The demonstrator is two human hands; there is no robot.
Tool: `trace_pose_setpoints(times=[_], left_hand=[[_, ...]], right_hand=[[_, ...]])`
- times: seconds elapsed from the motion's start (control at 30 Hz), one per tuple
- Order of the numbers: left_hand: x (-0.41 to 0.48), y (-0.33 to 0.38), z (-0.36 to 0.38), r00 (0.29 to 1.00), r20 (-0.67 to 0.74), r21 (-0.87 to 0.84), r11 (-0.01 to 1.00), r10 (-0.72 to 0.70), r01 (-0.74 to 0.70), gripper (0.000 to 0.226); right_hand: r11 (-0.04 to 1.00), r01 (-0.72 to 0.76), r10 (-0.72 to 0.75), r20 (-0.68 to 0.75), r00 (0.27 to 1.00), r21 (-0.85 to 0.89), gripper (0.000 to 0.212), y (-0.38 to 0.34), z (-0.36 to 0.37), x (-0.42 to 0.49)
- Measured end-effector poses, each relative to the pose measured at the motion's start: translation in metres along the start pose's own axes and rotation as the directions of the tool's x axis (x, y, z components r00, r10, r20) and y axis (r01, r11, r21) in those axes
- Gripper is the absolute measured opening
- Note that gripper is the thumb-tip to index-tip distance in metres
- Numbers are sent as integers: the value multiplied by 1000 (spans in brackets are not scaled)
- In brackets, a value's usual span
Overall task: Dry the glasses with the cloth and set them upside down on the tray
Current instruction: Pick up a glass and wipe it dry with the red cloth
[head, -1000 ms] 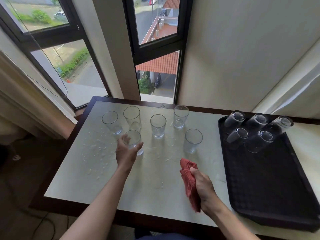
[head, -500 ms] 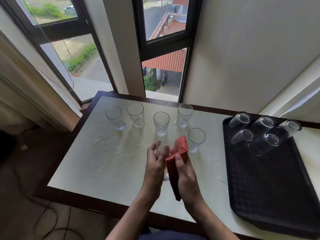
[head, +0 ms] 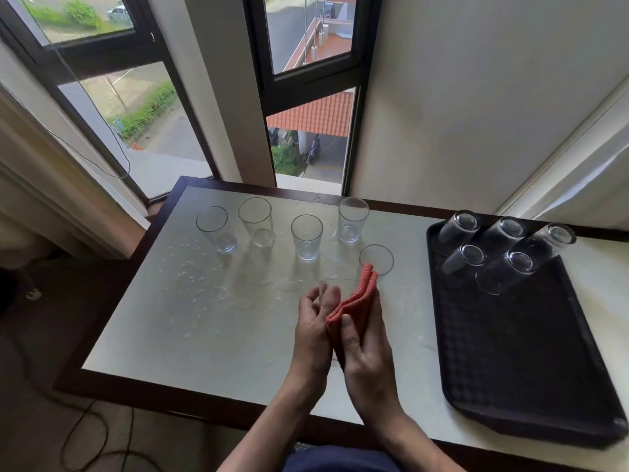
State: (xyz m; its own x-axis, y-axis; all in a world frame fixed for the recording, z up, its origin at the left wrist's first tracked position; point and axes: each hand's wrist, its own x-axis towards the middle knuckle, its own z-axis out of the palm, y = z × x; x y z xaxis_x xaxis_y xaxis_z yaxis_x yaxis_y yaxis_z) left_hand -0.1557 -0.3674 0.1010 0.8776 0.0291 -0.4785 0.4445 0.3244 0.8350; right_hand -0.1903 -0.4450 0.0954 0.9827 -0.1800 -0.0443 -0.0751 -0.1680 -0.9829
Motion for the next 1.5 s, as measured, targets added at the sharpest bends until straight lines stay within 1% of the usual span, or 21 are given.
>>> trace_pose_setpoints(times=[0.07,0.17,0.2,0.27,0.4,0.47,0.53,0.6,0.63,0.73,0.83,0.9,1.0,1.07,1.13,1.2,1.23,1.27,1.33,1.43,1.5], left_hand=[[-1,-3,0,1000,-4,23,1000,18,-18,74],[-9,-1,4,998,56,58,998,14,-18,39],[-12,2,6,998,68,57,998,5,-9,35],[-12,4,5,997,77,9,1000,-9,9,46],[-6,8,-6,992,124,-198,979,-20,45,95],[-6,6,-9,982,186,-236,970,-18,62,94],[-6,0,-9,972,232,-304,945,-49,120,88],[-6,-4,-5,985,168,-300,949,-43,93,83],[-8,-3,-2,992,124,-259,964,-26,58,81],[-14,-4,7,996,89,-128,992,-3,14,79],[-16,-7,6,996,70,-161,985,-50,61,80],[-14,-5,4,993,100,-214,973,-63,83,81],[-17,-1,4,985,148,-237,964,-84,118,74],[-20,-1,5,985,164,-197,977,-45,77,65],[-22,-1,6,987,158,-143,990,18,5,60],[-23,0,9,983,173,-93,995,58,-43,53],[-23,2,11,984,169,-73,996,61,-50,53],[-24,3,12,988,143,-53,998,53,-46,57],[-23,2,12,997,78,-69,998,15,-9,76],[-20,-4,6,999,37,-185,982,-21,28,80],[-20,-7,1,998,61,-184,982,-21,32,97]], right_hand=[[995,-36,35,9,999,88,63,-1,-5,15],[976,-110,116,-19,993,189,49,-12,-15,42],[976,-107,111,-12,994,188,48,-15,-16,45],[980,-74,72,18,997,187,51,-18,-13,37],[997,73,-73,136,988,11,64,-14,-5,-3],[993,100,-90,156,984,-62,62,-15,-6,-13],[972,107,-74,156,985,-210,61,-20,-10,-8],[944,68,-20,149,989,-322,63,-16,-13,11],[956,10,34,144,989,-294,64,-14,-14,21],[986,-165,164,120,979,-6,52,-10,-20,44],[981,-123,105,129,986,147,46,-9,-20,35],[984,-77,53,149,987,161,52,-11,-17,16],[998,25,-34,157,987,57,60,-2,-14,-1],[998,12,-23,171,985,67,59,-7,-17,9],[988,-60,35,177,984,142,49,-20,-22,25],[917,-229,174,188,967,328,39,-34,-27,41],[887,-283,229,187,955,364,41,-36,-28,45],[895,-294,245,182,952,336,44,-36,-27,45],[975,-176,156,143,977,137,48,-29,-23,31],[988,-47,58,71,996,-145,73,-16,-11,3],[984,-18,27,46,999,-180,75,-18,-10,1]])
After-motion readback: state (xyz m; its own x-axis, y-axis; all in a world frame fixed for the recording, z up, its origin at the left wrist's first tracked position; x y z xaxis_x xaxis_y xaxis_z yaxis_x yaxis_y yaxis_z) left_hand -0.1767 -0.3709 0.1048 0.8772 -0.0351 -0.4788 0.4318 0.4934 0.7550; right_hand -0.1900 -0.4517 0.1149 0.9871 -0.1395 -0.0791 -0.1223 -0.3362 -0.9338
